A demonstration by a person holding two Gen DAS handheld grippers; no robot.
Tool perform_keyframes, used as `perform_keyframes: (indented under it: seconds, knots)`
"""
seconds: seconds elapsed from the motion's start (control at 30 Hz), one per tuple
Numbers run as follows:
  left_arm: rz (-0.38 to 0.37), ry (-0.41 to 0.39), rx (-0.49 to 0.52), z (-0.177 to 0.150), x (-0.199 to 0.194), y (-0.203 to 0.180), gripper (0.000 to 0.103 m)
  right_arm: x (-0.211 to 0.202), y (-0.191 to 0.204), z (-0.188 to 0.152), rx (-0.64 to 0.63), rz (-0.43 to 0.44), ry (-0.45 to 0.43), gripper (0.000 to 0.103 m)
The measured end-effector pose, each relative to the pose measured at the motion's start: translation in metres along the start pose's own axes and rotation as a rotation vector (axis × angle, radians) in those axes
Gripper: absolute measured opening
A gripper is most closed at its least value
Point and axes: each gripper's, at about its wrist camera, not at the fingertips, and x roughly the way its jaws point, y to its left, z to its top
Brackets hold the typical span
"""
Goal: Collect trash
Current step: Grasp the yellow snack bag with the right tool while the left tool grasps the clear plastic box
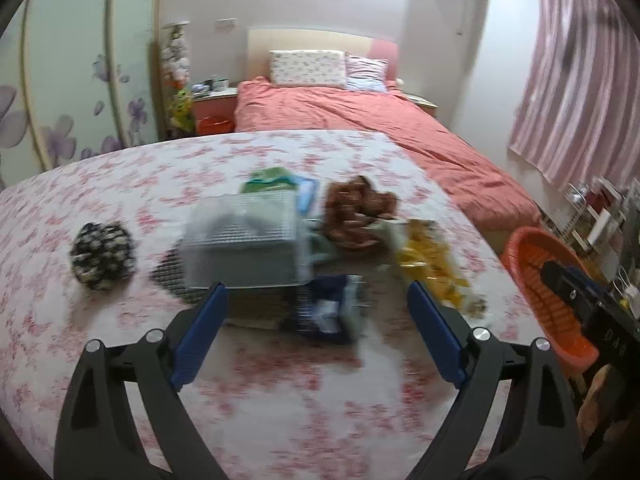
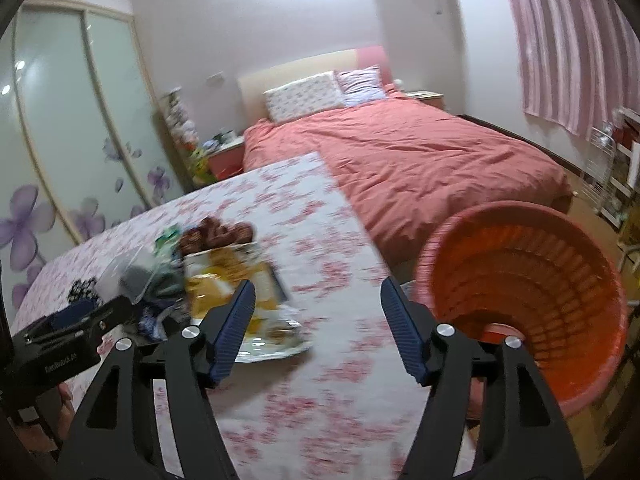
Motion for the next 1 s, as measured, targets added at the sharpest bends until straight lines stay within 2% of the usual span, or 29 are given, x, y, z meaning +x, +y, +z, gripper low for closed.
perform_keyframes:
  seconds: [0.33, 0.5, 0.6, 0.67, 0.73, 1.0]
  knots:
    - [0.051, 0.000, -0.077, -0.002, -0.004, 0.048, 0.090, 0.023, 0.067, -0.013, -0.113, 0.084, 0.066, 0.063]
    - [0.059, 0.006, -0.094, -0.005, -0.002, 0.060, 0.090, 0.040, 0.087, -0.019, -0.192, 0.046, 0.086, 0.059]
    - [0.057, 0.011, -0.103, -0.006, 0.000, 0.062, 0.090, 0.054, 0.088, -0.022, -0.208, 0.008, 0.117, 0.046]
    - [0.054, 0.013, -0.104, -0.005, 0.002, 0.063, 0.092, 0.060, 0.085, -0.024, -0.204, 0.000, 0.147, 0.026]
    - [0.053, 0.012, -0.104, -0.003, 0.005, 0.062, 0.094, 0.059, 0.080, -0.026, -0.189, 0.005, 0.155, 0.023]
    - [0.056, 0.013, -0.086, 0.011, 0.021, 0.046, 0.099, 0.040, 0.072, -0.019, -0.166, 0.012, 0.086, 0.016]
